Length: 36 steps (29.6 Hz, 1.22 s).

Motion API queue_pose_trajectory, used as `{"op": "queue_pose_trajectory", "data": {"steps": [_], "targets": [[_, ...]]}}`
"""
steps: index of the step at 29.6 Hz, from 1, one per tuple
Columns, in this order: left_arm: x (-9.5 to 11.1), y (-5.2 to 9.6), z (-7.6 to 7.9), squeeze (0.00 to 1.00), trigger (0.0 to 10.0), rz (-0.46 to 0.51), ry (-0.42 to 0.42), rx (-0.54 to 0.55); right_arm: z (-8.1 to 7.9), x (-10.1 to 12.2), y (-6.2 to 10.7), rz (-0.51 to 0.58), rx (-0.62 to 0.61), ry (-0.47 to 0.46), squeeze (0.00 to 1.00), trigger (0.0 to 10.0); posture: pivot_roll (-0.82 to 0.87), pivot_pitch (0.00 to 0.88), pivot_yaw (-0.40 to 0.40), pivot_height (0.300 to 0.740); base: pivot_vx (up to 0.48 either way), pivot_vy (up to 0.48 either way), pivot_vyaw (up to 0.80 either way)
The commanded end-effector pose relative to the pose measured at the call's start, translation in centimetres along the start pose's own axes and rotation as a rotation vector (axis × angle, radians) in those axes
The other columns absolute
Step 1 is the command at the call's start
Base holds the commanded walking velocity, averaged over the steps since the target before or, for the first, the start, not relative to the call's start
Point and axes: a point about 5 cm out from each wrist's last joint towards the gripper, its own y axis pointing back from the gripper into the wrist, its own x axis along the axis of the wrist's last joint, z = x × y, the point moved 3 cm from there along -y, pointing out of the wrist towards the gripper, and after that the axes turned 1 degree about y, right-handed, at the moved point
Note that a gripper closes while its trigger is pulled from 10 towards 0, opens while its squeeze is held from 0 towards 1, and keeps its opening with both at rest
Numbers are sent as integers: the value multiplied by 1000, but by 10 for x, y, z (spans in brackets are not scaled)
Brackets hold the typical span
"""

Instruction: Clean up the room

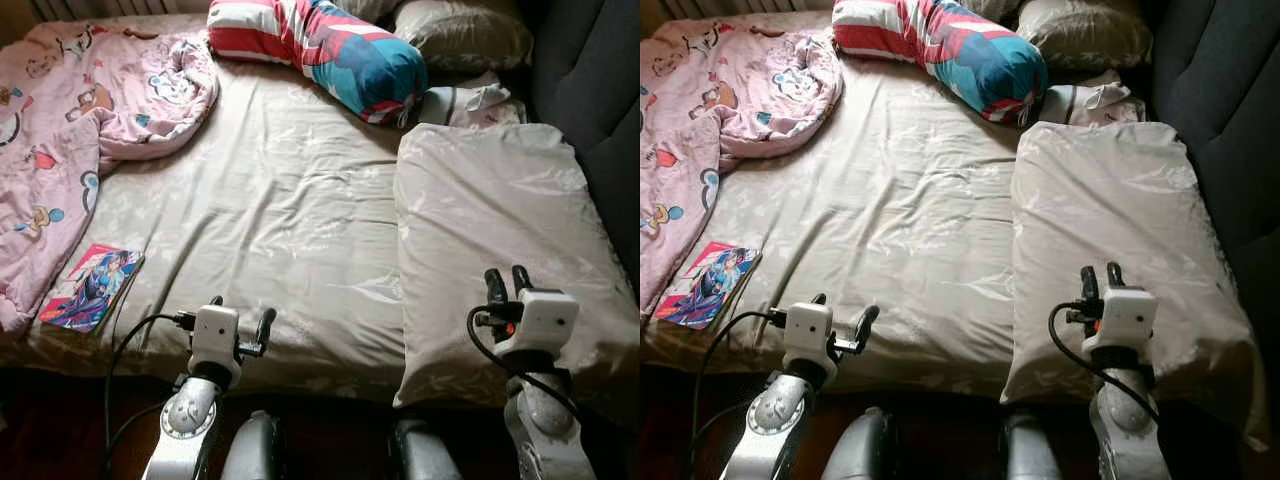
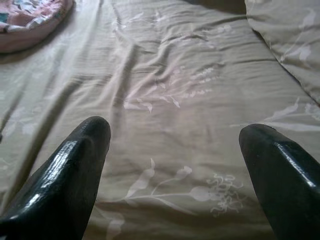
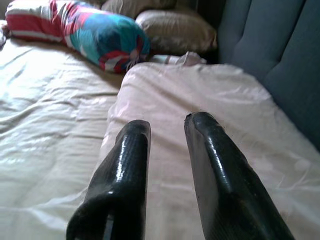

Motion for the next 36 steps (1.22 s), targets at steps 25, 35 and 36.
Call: {"op": "queue_pose_trajectory", "data": {"steps": [25,35,36], "targets": [[-3,-1,-5,0,10000,-6,31,29,-4,-21,-1,-79,24,-24,0,10000,-89,196,52,740,0,0,0],[-4,-1,-5,0,10000,-11,40,29,-7,-26,-1,-97,31,-25,0,10000,-87,187,55,740,0,73,0],[-4,-1,-5,0,10000,-11,40,28,-8,-26,-1,-97,31,-26,0,10000,-88,187,55,740,0,247,0]]}}
